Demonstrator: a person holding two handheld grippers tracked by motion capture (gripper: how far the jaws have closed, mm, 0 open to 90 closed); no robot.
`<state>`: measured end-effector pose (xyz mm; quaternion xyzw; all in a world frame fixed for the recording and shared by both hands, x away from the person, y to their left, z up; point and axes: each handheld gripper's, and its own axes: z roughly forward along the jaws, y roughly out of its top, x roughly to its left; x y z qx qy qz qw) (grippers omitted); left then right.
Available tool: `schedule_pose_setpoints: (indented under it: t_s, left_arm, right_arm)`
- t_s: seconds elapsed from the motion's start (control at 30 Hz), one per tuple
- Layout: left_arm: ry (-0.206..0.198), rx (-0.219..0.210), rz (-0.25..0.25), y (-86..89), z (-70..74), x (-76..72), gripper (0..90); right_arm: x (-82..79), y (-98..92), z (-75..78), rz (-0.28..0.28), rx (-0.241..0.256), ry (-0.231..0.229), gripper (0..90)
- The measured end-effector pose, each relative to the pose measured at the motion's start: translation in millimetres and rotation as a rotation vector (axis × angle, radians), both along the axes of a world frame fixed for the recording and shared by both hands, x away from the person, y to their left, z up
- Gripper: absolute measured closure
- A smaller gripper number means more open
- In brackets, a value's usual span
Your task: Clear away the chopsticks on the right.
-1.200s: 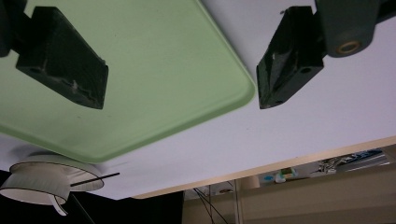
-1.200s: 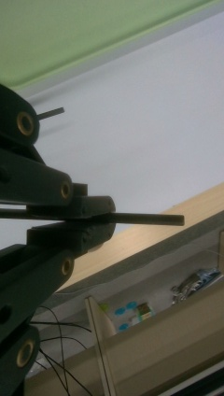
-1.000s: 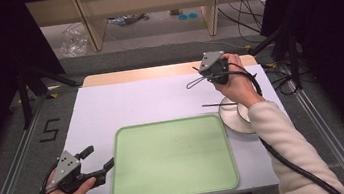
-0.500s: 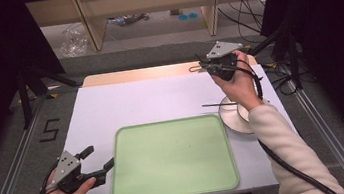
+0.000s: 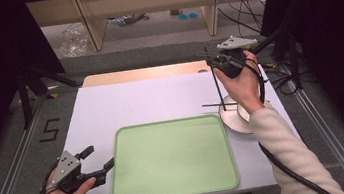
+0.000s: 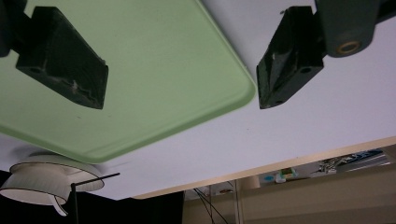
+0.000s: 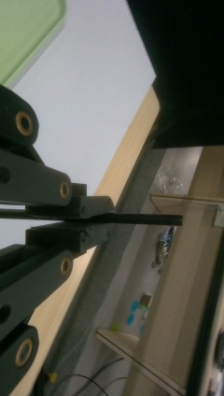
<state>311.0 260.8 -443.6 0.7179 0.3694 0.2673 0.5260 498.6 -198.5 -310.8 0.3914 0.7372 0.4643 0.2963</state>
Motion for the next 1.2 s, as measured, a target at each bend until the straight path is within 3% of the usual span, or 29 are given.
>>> schedule_pose_setpoints:
  t_s: [0.43, 0.67, 0.7, 0.8, 1.03, 1.2]
  left_arm:
    - [0.001, -0.002, 0.003, -0.1, 0.1, -0.3, 16.8]
    - [0.0, 0.0, 0.003, -0.1, 0.0, -0.2, 16.8]
    - [0.001, -0.001, 0.004, -0.2, 0.1, -0.2, 16.8]
    - [0.001, -0.003, 0.003, -0.3, 0.0, -0.2, 16.8]
    - [0.001, -0.002, 0.005, -0.3, 0.1, -0.4, 16.7]
    - [0.001, -0.003, 0.004, -0.2, 0.1, -0.2, 16.8]
  right_arm:
    - [-11.9, -2.9, -1.7, -0.091, 0.082, 0.162, 88.0]
    - [-17.9, -5.9, -7.0, -0.125, 0.116, 0.32, 87.9]
    - [-18.6, -6.6, -7.9, -0.135, 0.101, 0.352, 88.0]
    - [-21.0, -7.1, -11.9, -0.15, 0.117, 0.437, 87.9]
    - [-25.4, -7.2, -25.2, -0.155, 0.106, 0.526, 87.9]
    - [-30.1, -4.2, -31.3, -0.186, 0.118, 0.623, 87.9]
